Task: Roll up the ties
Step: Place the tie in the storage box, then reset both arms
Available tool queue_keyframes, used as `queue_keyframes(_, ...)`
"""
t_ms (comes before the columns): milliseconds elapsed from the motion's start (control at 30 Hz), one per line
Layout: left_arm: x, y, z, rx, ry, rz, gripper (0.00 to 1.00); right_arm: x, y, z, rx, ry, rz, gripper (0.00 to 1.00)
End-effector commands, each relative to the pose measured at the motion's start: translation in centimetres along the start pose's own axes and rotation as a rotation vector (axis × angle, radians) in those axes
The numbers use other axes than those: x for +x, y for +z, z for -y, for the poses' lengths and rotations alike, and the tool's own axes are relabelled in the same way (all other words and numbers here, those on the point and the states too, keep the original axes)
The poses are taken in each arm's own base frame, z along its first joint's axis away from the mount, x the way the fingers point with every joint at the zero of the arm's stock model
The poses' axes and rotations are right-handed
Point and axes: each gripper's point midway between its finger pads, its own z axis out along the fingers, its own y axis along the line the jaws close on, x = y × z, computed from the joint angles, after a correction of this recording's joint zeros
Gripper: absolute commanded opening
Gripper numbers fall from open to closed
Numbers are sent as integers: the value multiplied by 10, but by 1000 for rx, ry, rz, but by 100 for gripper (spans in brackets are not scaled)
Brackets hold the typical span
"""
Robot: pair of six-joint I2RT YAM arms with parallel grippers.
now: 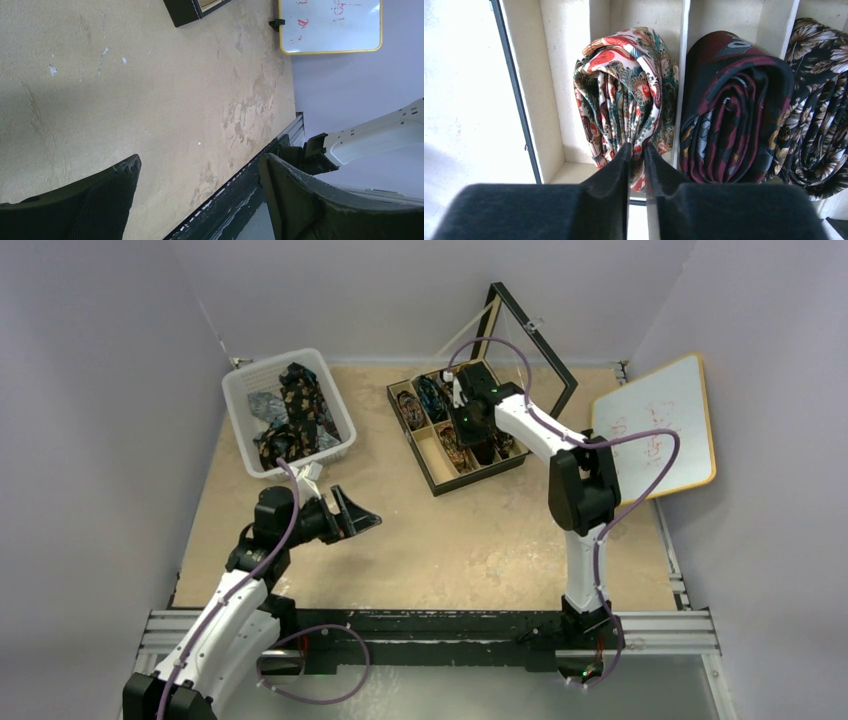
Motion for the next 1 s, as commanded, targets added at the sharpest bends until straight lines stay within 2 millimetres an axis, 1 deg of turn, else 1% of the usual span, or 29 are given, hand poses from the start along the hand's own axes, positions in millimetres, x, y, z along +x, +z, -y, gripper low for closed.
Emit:
queue_keyframes(0,-14,-3,21,57,54,32,86,-1,6,7,23,6,9,14)
queue_keyframes(33,-14,-3,20,55,52,31,86,2,8,9,30,6,1,10)
queue_keyframes(100,-14,-3,20,55,54,32,86,2,10,10,37,4,-1,8)
queue_keyframes(233,-14,-3,21,54,51,28,86,2,10,15,53,9,-3,7)
queue_keyframes(367,-14,-4,22,57,53,27,86,3,8,14,44,7,1,6)
queue_keyframes(400,-14,-4,22,58,54,29,86,3,7,16,59,9,-1,8)
queue_keyframes(433,-15,-4,23,58,53,31,86,1,4,17,61,11,2,13)
queue_keyframes(467,-16,-5,24,59,53,35,86,-4,-2,16,63,7,12,22)
queue_keyframes(567,-26,-7,30,52,82,64,86,-34,-38,12,64,8,122,48)
queue_keyframes(600,-33,-10,35,48,103,81,87,-47,-57,11,67,14,179,55)
queue_keyframes(633,-37,-11,38,43,121,91,88,-55,-70,9,66,17,220,61)
queue_keyframes(700,-49,-14,43,17,154,116,88,-67,-93,5,53,26,306,72)
queue_keyframes(733,-54,-16,41,-18,171,124,89,-73,-103,2,40,30,354,80)
queue_keyframes(767,-62,-18,43,-34,192,146,89,-73,-111,0,29,41,387,90)
queue_keyframes(800,-67,-21,43,-61,202,164,89,-74,-121,-1,25,50,432,96)
queue_keyframes(833,-72,-24,42,-89,205,183,89,-85,-132,2,38,73,534,98)
queue_keyframes(867,-79,-28,44,-110,214,209,90,-88,-156,-6,-12,101,639,99)
queue_keyframes(900,-83,-32,42,-137,215,229,90,-74,-155,-13,-70,117,683,99)
queue_keyframes(933,-87,-36,41,-167,218,250,90,-72,-167,-22,-138,140,778,99)
queue_keyframes(967,-91,-42,36,-212,214,272,90,-71,-185,-33,-220,149,870,99)
